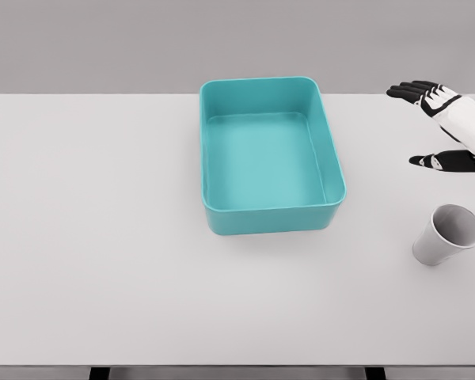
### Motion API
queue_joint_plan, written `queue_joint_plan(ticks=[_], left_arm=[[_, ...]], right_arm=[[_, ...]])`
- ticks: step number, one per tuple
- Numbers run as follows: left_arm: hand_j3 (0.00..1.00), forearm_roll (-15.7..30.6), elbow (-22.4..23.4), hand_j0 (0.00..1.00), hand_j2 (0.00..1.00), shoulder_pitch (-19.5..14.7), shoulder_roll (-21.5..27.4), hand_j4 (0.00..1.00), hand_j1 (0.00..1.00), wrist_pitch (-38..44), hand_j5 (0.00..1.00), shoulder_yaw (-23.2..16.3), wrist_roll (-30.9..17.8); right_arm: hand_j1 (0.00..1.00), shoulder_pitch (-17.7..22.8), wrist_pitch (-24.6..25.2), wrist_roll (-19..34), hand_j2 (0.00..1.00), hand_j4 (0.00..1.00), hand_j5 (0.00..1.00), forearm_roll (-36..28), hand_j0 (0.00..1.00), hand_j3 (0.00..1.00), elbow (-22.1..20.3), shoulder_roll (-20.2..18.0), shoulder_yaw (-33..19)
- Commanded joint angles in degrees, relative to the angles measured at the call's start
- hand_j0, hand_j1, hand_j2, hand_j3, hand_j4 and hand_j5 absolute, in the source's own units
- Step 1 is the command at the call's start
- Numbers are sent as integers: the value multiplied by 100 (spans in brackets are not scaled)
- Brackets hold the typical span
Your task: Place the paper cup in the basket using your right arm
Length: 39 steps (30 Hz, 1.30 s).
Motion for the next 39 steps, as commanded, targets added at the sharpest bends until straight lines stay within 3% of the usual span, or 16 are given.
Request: queue_joint_plan(ticks=[1, 7, 10, 11, 13, 16, 24, 29, 39], left_arm=[[100, 1, -1, 100, 100, 0, 0, 100, 100, 0, 100, 0, -1], [100, 1, -1, 100, 100, 0, 0, 100, 100, 0, 100, 0, -1], [100, 1, -1, 100, 100, 0, 0, 100, 100, 0, 100, 0, -1], [100, 1, -1, 100, 100, 0, 0, 100, 100, 0, 100, 0, -1], [100, 1, -1, 100, 100, 0, 0, 100, 100, 0, 100, 0, -1], [100, 1, -1, 100, 100, 0, 0, 100, 100, 0, 100, 0, -1], [100, 1, -1, 100, 100, 0, 0, 100, 100, 0, 100, 0, -1], [100, 1, -1, 100, 100, 0, 0, 100, 100, 0, 100, 0, -1], [100, 1, -1, 100, 100, 0, 0, 100, 100, 0, 100, 0, -1]], right_arm=[[100, 0, -4, -13, 100, 100, 100, -40, 100, 100, 9, -7, -4], [100, -44, -4, 5, 100, 100, 100, -84, 100, 100, 255, -305, -39], [100, 219, -4, -13, 100, 100, 100, -1410, 100, 100, 765, -991, 14], [100, 501, -4, -48, 100, 100, 100, -1999, 100, 100, 871, -1245, 23], [100, 650, -4, -48, 100, 100, 100, -2870, 100, 100, 897, -1597, 31], [100, 817, -4, -57, 100, 100, 100, -3239, 100, 100, 897, -1914, 31], [100, 1854, -4, -57, 100, 100, 100, -3459, 100, 100, 888, -2107, 31], [100, 2206, -4, -57, 100, 100, 100, -3450, 100, 100, 862, -2107, 49], [100, 2356, -4, -66, 100, 100, 100, -3450, 100, 100, 818, -2055, 357]])
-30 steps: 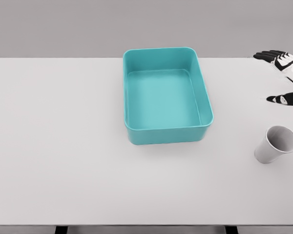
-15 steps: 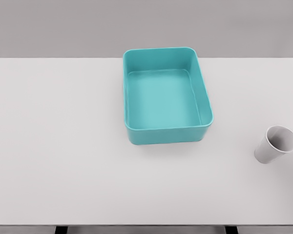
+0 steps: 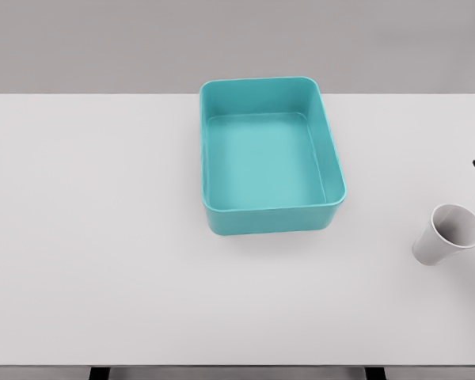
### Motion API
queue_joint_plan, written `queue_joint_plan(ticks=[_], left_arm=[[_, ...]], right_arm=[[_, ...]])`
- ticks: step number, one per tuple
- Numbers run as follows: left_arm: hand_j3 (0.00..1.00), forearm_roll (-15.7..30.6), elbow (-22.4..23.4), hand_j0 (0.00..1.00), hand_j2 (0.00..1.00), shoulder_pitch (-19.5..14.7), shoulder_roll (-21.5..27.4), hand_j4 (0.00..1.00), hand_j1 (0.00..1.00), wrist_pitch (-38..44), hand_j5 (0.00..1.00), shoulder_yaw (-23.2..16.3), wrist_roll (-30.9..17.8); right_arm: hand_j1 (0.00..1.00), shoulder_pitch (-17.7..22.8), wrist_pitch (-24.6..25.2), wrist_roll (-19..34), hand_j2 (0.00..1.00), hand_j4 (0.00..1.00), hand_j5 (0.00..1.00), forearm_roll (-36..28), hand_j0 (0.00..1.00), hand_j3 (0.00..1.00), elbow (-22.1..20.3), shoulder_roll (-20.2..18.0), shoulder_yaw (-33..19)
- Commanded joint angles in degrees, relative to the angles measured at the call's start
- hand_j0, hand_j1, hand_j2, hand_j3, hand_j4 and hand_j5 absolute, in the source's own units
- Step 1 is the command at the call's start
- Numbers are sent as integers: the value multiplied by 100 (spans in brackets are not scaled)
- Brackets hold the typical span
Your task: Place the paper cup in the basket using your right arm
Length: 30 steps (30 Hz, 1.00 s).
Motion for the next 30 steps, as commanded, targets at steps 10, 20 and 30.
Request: queue_joint_plan(ticks=[10, 20, 30], left_arm=[[100, 1, -1, 100, 100, 0, 0, 100, 100, 0, 100, 1, -1], [100, 1, -1, 100, 100, 0, 0, 100, 100, 0, 100, 1, -1], [100, 1, -1, 100, 100, 0, 0, 100, 100, 0, 100, 1, -1]], right_arm=[[100, 141, 5, -4, 100, 100, 100, -36, 100, 100, -31, -13, 181], [96, 193, 5, -4, 96, 96, 96, -845, 96, 96, -31, -4, 435], [100, 193, 5, -4, 100, 100, 100, -1109, 100, 100, -31, 14, 884]])
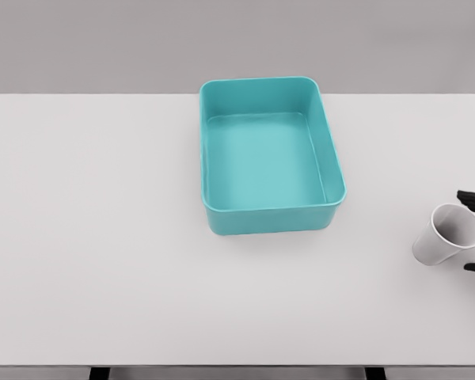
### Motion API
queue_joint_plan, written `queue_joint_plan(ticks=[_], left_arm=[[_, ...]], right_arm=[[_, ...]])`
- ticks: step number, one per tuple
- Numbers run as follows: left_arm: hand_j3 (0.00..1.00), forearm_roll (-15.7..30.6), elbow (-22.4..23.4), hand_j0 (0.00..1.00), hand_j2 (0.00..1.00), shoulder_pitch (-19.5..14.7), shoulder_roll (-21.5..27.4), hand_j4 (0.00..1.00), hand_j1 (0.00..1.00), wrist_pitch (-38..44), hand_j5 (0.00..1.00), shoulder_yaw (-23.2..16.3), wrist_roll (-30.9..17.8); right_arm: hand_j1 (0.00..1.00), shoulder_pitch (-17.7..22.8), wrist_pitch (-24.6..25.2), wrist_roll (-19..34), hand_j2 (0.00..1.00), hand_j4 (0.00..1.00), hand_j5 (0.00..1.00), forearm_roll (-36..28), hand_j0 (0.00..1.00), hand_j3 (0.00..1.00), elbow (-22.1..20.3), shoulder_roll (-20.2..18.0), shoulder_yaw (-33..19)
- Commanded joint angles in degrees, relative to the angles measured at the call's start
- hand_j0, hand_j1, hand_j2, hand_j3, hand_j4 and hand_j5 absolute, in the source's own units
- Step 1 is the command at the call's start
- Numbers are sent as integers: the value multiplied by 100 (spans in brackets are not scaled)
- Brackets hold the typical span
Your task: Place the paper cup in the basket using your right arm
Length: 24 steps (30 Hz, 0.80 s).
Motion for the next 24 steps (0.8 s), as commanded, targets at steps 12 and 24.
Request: queue_joint_plan(ticks=[12, 24], left_arm=[[100, 1, -1, 100, 100, 0, 0, 100, 100, 0, 100, 1, -1], [100, 1, -1, 100, 100, 0, 0, 100, 100, 0, 100, 1, -1]], right_arm=[[100, -9, 4, -1, 100, 100, 100, -54, 100, 100, -65, 40, 209], [100, -114, 4, -10, 100, 100, 100, -134, 100, 100, -73, 189, 288]])
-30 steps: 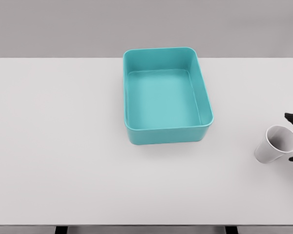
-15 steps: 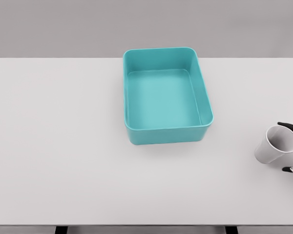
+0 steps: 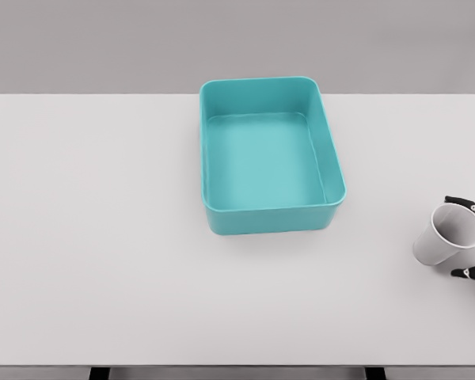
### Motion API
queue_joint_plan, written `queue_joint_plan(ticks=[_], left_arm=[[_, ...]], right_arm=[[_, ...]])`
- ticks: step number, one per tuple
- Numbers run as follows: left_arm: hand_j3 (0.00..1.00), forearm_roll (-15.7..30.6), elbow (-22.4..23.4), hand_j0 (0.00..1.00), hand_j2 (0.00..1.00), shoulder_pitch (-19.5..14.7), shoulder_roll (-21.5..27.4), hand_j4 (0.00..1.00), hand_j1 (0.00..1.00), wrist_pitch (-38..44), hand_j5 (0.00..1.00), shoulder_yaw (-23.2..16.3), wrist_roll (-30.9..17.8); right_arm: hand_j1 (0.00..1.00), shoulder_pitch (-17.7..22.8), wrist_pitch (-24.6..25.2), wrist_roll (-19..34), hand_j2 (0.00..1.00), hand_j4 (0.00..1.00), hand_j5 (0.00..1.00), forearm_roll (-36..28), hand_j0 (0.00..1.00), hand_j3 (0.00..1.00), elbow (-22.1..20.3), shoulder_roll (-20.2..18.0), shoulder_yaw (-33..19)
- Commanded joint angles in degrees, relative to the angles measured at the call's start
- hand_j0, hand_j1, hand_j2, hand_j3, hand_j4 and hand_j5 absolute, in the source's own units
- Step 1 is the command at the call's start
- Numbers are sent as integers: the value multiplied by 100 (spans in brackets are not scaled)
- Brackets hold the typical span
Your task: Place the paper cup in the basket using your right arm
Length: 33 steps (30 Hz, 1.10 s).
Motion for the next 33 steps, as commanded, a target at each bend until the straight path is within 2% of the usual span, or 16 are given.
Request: queue_joint_plan(ticks=[1, 9, 22, 24, 27, 33], left_arm=[[100, 1, -1, 100, 100, 0, 0, 100, 100, 0, 100, 1, -1], [100, 1, -1, 100, 100, 0, 0, 100, 100, 0, 100, 1, -1], [100, 1, -1, 100, 100, 0, 0, 100, 100, 0, 100, 1, -1], [100, 1, -1, 100, 100, 0, 0, 100, 100, 0, 100, 1, -1], [100, 1, -1, 100, 100, 0, 0, 100, 100, 0, 100, 1, -1], [100, 1, -1, 100, 100, 0, 0, 100, 100, 0, 100, 1, -1]], right_arm=[[100, -9, 3, -2, 100, 100, 100, -39, 100, 100, -3, 27, 13], [100, -352, 3, -10, 100, 100, 100, -48, 100, 100, -3, 211, 294], [99, -352, 3, -54, 99, 99, 99, -39, 99, 99, -21, 220, 338], [94, -352, 3, -54, 94, 94, 94, -39, 94, 94, -21, 220, 338], [77, -352, 3, -54, 77, 77, 77, -39, 77, 77, -21, 220, 338], [63, -360, 3, -54, 63, 63, 63, -39, 63, 63, -21, 220, 338]])
